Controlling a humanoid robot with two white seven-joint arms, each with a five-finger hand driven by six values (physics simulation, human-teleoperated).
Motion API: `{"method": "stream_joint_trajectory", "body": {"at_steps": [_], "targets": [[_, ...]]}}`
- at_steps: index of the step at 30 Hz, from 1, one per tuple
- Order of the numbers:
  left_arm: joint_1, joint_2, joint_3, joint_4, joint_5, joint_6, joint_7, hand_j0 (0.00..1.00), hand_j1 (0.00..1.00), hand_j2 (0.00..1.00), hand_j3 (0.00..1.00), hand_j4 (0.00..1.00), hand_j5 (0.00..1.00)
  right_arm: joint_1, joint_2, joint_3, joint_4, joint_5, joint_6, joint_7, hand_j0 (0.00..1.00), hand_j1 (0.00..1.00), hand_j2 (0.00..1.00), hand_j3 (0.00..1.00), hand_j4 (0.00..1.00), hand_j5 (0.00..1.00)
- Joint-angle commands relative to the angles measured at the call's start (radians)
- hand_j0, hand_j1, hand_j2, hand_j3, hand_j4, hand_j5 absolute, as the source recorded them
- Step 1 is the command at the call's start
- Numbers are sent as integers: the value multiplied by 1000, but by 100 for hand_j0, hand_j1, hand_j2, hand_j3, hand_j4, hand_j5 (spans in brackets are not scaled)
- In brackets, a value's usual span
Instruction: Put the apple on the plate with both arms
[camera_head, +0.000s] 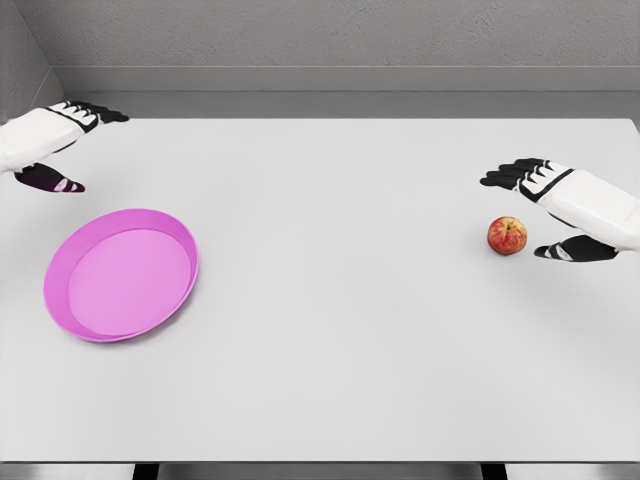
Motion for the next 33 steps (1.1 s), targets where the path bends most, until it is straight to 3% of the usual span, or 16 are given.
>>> {"method": "stream_joint_trajectory", "body": {"at_steps": [1, 5, 7, 9, 16, 18, 21, 33], "targets": [[-2, 1, 0, -2, -2, 1, 0, 100, 100, 100, 100, 100, 100, 0, -1, 0, -1, -4, -6, -1, 100, 100, 100, 100, 100, 100], [-2, 0, 0, -4, -2, 1, 0, 100, 100, 100, 100, 100, 100, -2, 0, 5, 45, -12, 38, -2, 100, 100, 100, 100, 100, 100], [-2, 0, 0, -4, -4, 1, 0, 100, 100, 100, 100, 100, 100, -35, 18, 87, 45, -7, 224, 42, 100, 100, 100, 100, 100, 100], [-2, 0, 0, -4, -4, 1, 0, 100, 100, 100, 100, 100, 100, -124, 51, 179, 46, -7, 326, 108, 100, 100, 100, 100, 100, 100], [-2, 0, 0, -4, -4, 1, 0, 100, 100, 100, 100, 100, 100, -169, 57, 201, 48, -7, 514, 259, 100, 100, 100, 100, 100, 100], [-2, 0, 0, -2, -4, 1, 0, 100, 100, 100, 100, 100, 100, -247, 84, 268, 54, -9, 567, 315, 100, 100, 100, 100, 100, 100], [-2, 0, 0, -2, -4, 1, 0, 100, 100, 100, 100, 100, 100, -394, 146, 419, 120, -9, 607, 371, 100, 100, 100, 100, 100, 100], [-2, -4, 3, 6, -4, 1, 0, 100, 100, 100, 100, 100, 100, -423, 158, 434, 135, -10, 638, 414, 100, 100, 100, 100, 100, 100]]}}
